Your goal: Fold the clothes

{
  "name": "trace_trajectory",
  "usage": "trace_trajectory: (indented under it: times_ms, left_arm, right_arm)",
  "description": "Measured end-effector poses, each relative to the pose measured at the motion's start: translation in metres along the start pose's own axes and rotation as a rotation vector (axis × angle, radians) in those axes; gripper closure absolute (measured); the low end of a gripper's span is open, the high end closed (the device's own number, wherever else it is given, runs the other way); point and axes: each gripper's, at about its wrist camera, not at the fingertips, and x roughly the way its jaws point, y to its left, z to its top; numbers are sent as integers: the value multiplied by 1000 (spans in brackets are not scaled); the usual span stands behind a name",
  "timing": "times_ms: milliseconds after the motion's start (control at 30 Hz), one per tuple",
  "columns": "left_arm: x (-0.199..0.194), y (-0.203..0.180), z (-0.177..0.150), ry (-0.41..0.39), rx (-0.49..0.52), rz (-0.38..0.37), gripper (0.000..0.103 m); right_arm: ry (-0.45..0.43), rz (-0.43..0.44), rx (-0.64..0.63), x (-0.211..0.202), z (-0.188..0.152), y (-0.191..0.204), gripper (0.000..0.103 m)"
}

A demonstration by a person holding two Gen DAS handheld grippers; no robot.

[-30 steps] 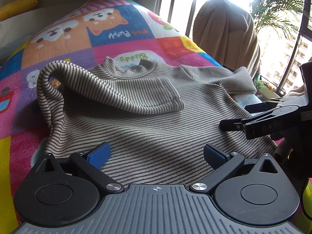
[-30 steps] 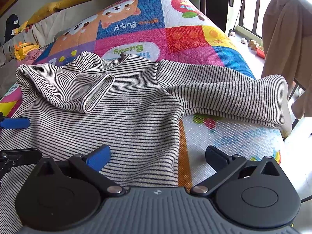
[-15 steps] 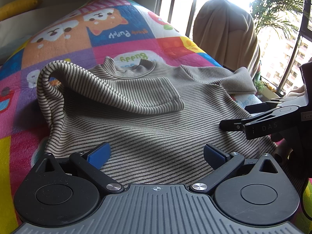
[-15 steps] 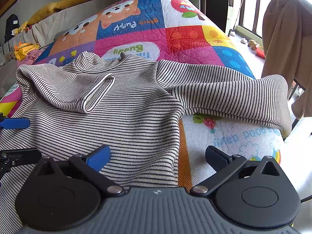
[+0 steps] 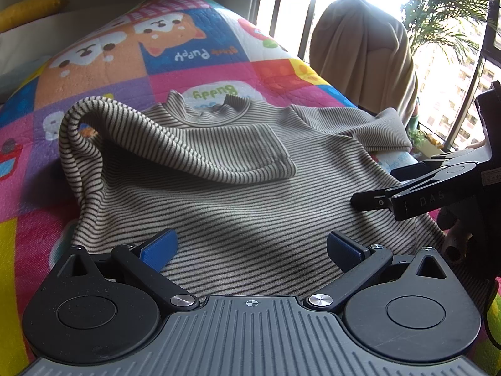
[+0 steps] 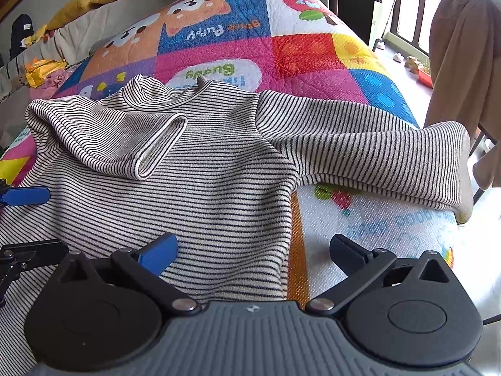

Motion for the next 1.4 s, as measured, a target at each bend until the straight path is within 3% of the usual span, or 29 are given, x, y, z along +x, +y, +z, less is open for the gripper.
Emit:
trace_trajectory:
  times_ms: [100,267,433,667,1400]
  left_arm:
    - [0,1,0,-2,-5,-4,0]
    - [-1,2,0,-3,-9,-8,0]
    - [-1,4,-1,-6,-16,-14,0]
    - [-1,5,0,-8,-22,-19,0]
    - [-1,4,0,-4,-19,-16,0]
  right_arm:
    - [11,26,27,-2,7,-2,0]
    - [-95,92,78,-22,35,8,0]
    - [-111,101,38,-16,50,28,0]
    - [-55,72,47,11,35,27,0]
    - [-106,51,11,20,16,28,0]
